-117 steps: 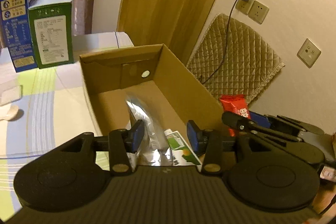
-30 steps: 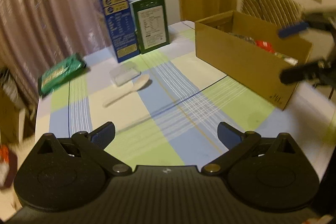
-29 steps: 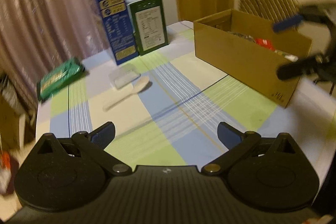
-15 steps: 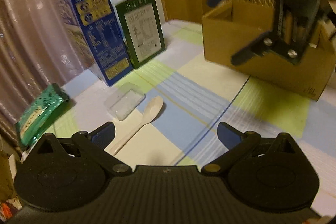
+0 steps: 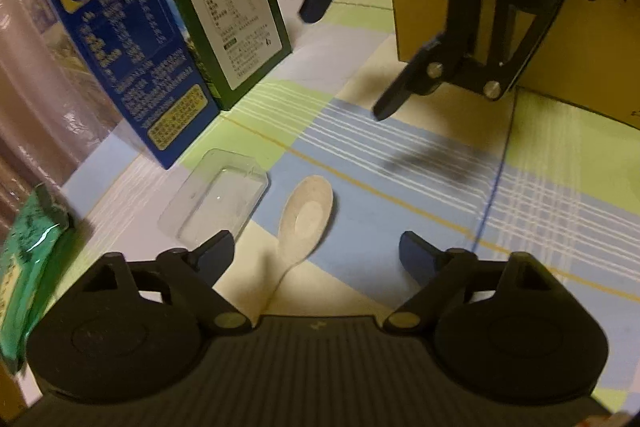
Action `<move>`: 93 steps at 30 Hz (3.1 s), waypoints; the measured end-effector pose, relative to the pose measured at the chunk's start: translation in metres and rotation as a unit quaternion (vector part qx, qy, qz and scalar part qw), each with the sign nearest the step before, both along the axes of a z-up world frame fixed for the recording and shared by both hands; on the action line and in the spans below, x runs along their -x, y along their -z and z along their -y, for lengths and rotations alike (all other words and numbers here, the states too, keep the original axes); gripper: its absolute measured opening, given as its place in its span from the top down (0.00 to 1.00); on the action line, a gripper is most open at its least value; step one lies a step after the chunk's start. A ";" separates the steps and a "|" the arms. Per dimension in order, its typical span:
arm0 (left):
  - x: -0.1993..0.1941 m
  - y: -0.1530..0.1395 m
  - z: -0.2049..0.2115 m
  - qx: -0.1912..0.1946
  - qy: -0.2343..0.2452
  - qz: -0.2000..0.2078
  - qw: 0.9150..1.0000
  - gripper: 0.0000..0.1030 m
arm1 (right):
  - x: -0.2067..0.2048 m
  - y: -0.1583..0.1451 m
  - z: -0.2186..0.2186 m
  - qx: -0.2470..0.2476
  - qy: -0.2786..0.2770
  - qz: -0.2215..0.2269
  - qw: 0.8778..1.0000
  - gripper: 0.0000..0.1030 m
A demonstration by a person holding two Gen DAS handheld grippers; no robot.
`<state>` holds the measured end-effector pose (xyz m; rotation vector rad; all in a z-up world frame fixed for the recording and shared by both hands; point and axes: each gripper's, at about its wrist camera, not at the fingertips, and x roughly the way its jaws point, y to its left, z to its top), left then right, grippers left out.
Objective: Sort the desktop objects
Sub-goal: 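Grasp the white spoon with the left tool while the right tool grasps the clear tray, then lift the white spoon with the left tool while the right tool lifts the clear tray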
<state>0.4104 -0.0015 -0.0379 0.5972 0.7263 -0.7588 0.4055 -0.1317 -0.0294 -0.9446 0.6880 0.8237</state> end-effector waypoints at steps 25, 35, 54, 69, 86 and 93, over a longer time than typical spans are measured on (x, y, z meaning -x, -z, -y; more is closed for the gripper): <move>-0.026 0.014 -0.044 -0.006 0.052 -0.067 0.996 0.77 | -0.050 0.050 -0.042 0.006 -0.038 -0.013 0.999 0.34; -0.017 0.018 -0.093 0.001 0.014 -0.067 0.998 0.77 | -0.065 0.065 -0.078 -0.013 -0.040 0.018 0.999 0.33; -0.025 0.021 -0.104 0.044 -0.007 -0.078 0.996 0.77 | -0.112 0.073 -0.071 -0.150 0.147 -0.121 0.970 0.34; 0.061 0.016 -0.059 0.036 -0.104 -0.117 0.987 0.82 | 0.044 0.049 -0.020 -0.167 0.310 -0.149 0.924 0.48; 0.218 0.002 -0.012 0.002 -0.124 0.013 0.992 0.74 | 0.250 0.048 0.071 -0.261 0.377 -0.144 0.877 0.48; 0.163 0.003 -0.022 -0.021 -0.072 0.040 0.996 0.51 | 0.228 0.050 0.067 -0.296 0.372 -0.129 0.870 0.48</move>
